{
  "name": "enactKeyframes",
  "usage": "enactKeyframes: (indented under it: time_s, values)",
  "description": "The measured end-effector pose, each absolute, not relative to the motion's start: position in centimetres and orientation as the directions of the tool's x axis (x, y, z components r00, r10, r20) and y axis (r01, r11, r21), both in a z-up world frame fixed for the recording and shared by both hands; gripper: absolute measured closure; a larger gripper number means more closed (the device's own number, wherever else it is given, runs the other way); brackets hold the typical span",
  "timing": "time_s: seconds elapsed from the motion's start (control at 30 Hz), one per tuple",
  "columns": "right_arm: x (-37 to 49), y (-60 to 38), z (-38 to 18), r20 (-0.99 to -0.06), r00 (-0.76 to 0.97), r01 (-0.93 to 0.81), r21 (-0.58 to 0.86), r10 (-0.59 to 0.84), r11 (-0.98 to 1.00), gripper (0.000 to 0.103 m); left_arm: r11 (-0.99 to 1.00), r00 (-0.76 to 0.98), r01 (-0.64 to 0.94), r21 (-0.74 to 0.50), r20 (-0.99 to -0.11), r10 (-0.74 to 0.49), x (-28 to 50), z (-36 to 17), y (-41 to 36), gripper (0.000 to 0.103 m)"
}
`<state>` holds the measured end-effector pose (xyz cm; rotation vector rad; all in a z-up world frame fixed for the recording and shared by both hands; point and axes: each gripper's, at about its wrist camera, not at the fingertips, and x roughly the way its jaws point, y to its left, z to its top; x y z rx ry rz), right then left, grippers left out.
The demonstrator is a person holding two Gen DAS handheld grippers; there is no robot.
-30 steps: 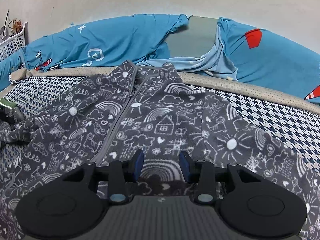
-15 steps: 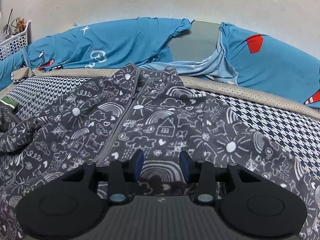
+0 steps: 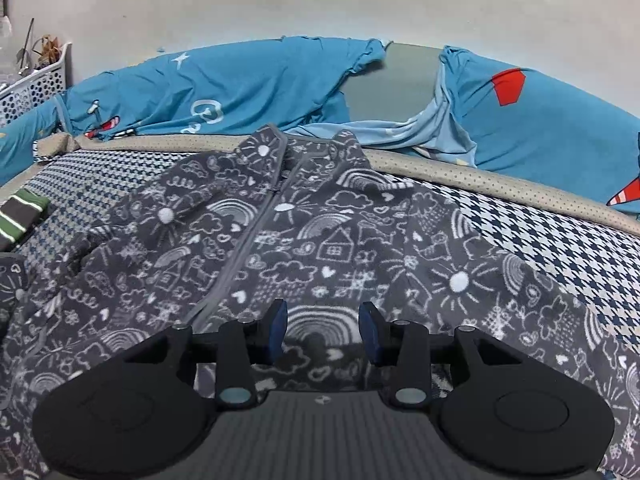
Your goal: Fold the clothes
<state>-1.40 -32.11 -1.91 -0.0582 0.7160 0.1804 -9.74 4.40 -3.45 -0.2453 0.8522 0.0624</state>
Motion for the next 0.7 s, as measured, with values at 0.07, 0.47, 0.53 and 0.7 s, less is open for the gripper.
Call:
enactKeyframes:
  time_s: [0.07,0.47,0.53,0.7]
  values:
    - [-1.7,-31.8,-1.8,-0.653,0.742,-0.196,0.006,0.153,0.981,0.064,0.973,0.666,-0.141,-0.185,-0.745,-0.045,-10.6,-3.2,4.2,0.063]
    - [-3.0,-30.9,-1.2,-0.636,0.751,-0.21,0.023,0.176,0.977,0.064,0.976,0.592,-0.084,-0.201,-0.798,-0.114,-13.6,-3.1,3.6,0.049]
    - [-3.1,-30.9,-1.2,-0.633,0.754,-0.21,0.022,0.176,0.977,0.064,0.969,0.62,-0.097,-0.226,-0.775,-0.119,-13.8,-2.2,4.1,0.044]
    - [-3.2,-31.0,-1.1,-0.632,0.755,-0.203,0.029,0.175,0.979,0.063,0.961,0.685,-0.153,-0.231,-0.725,-0.066,-12.6,0.4,5.7,0.029]
